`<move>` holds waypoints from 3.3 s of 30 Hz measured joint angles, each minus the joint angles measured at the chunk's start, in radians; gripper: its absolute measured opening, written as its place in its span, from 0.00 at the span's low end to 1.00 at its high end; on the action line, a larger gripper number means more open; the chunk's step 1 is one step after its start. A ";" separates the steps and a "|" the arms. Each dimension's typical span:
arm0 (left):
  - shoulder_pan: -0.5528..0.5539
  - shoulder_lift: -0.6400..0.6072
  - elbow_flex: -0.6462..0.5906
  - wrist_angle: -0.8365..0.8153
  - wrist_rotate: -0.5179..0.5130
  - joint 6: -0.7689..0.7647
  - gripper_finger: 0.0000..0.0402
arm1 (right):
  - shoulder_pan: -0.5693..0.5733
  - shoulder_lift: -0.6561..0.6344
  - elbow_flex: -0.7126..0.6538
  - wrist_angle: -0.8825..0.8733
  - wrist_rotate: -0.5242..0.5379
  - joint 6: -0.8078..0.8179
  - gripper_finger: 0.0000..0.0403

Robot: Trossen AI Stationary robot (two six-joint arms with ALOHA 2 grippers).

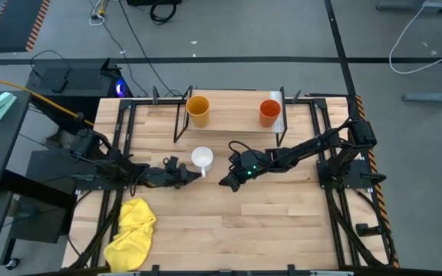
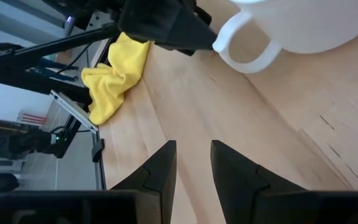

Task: Stack small to large cups/mugs on shelf
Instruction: Put the white mug on the shelf

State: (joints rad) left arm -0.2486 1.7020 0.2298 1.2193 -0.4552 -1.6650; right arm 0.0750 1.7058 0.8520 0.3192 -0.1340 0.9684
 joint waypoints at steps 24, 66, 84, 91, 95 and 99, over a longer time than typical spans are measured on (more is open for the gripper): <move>0.005 0.000 -0.001 0.039 -0.003 0.050 0.12 | 0.000 0.000 0.000 0.000 -0.002 -0.003 0.27; 0.095 0.000 0.079 -0.110 0.111 0.008 0.21 | -0.178 0.001 0.000 -0.056 0.039 0.023 0.26; 0.095 0.000 0.079 -0.049 0.037 0.050 0.04 | -0.177 0.001 0.000 -0.066 0.040 -0.010 0.21; 0.094 0.000 0.079 -0.048 0.048 0.026 0.05 | -0.177 0.001 0.000 -0.066 0.039 -0.005 0.21; 0.094 0.000 0.079 -0.048 0.058 0.026 0.12 | -0.185 0.001 0.000 -0.066 0.020 0.005 0.21; 0.092 0.000 0.079 -0.048 0.059 0.026 0.15 | -0.178 0.012 0.000 -0.054 0.023 0.029 0.21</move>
State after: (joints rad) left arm -0.1570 1.7020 0.3092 1.1709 -0.3960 -1.6392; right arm -0.1029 1.7175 0.8520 0.2651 -0.1114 0.9969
